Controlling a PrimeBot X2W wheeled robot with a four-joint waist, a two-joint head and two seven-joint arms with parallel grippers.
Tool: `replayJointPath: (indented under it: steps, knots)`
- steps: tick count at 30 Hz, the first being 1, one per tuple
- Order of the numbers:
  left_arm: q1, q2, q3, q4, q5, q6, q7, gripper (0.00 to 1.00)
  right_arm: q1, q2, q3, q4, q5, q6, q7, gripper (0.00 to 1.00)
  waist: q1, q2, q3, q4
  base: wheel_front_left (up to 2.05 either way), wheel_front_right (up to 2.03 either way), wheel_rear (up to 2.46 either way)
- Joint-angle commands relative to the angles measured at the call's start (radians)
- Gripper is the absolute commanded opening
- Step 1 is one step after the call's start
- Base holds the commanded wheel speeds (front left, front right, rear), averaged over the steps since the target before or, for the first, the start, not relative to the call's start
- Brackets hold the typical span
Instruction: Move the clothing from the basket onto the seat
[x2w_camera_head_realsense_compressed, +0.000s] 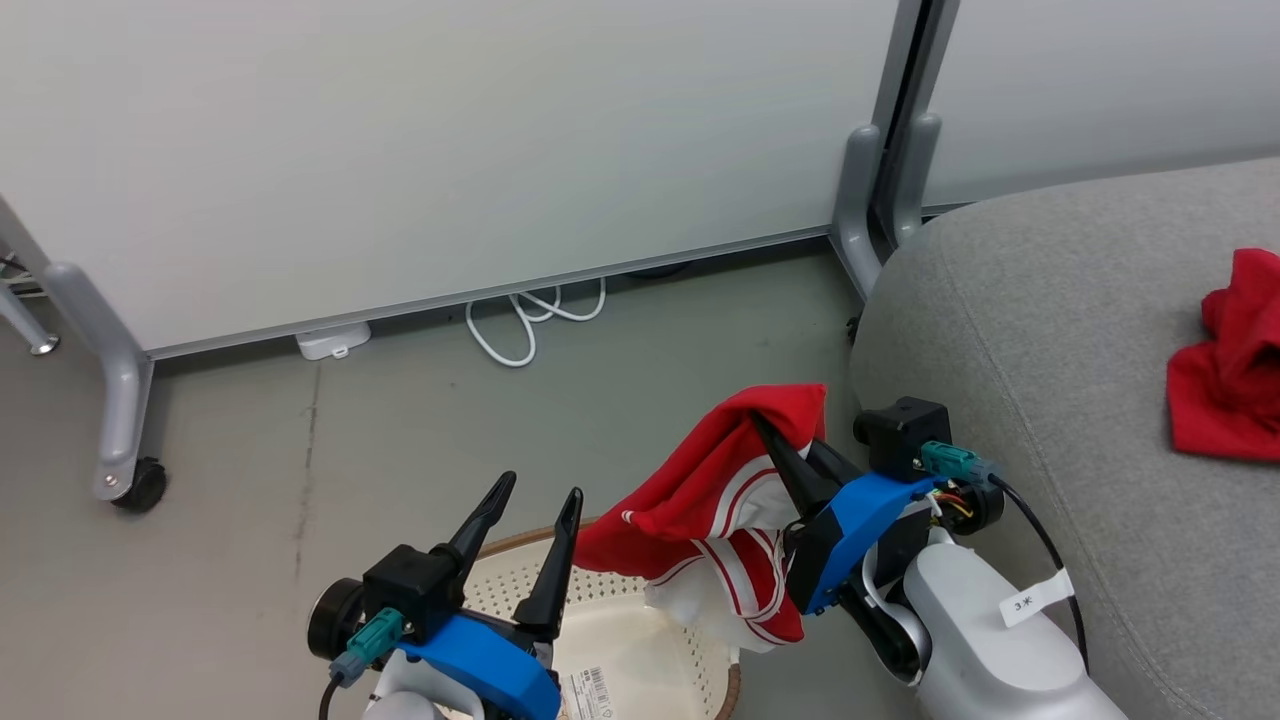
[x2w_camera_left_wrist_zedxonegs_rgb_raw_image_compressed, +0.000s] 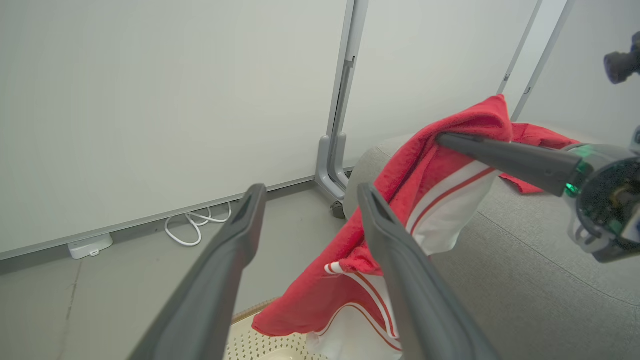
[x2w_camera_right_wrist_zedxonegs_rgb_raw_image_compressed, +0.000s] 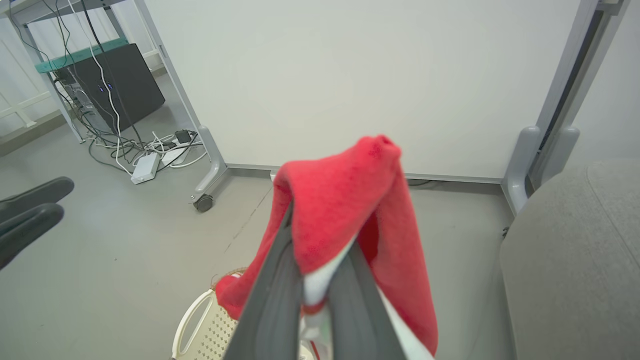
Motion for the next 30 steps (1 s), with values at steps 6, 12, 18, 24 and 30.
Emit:
replayJointPath:
  steps: [6, 12, 18, 24, 30]
  knots:
    - [-0.006, 0.004, 0.002, -0.010, -0.001, -0.001, -0.005, 1.00, 0.015, -0.001, -0.003, -0.014, -0.003, 0.000, 0.003, 0.00, 0.0000, 0.0000, 0.010, -0.091, 0.00, 0.00, 0.00]
    - [-0.014, 0.005, 0.004, -0.011, 0.002, -0.001, -0.005, 1.00, 0.016, -0.001, -0.004, -0.021, -0.002, 0.000, 0.004, 0.00, 0.0000, 0.0000, 0.017, -0.179, 0.00, 0.00, 0.00]
    - [-0.013, 0.000, 0.007, -0.011, 0.003, -0.001, -0.005, 1.00, 0.016, -0.001, -0.007, -0.021, -0.005, 0.000, 0.003, 0.00, 0.0000, 0.0000, 0.024, -0.266, 0.00, 0.00, 0.00]
    - [-0.013, 0.000, 0.003, -0.011, 0.002, -0.001, -0.005, 1.00, 0.025, 0.000, -0.021, -0.021, -0.013, 0.000, 0.003, 0.00, 0.0000, 0.0000, 0.030, -0.333, 0.00, 0.00, 0.00]
    - [-0.019, 0.002, 0.007, -0.013, 0.006, -0.001, -0.005, 1.00, 0.034, 0.000, -0.027, -0.027, -0.013, 0.000, 0.001, 0.00, 0.0000, 0.0000, 0.035, -0.376, 0.00, 0.00, 0.00]
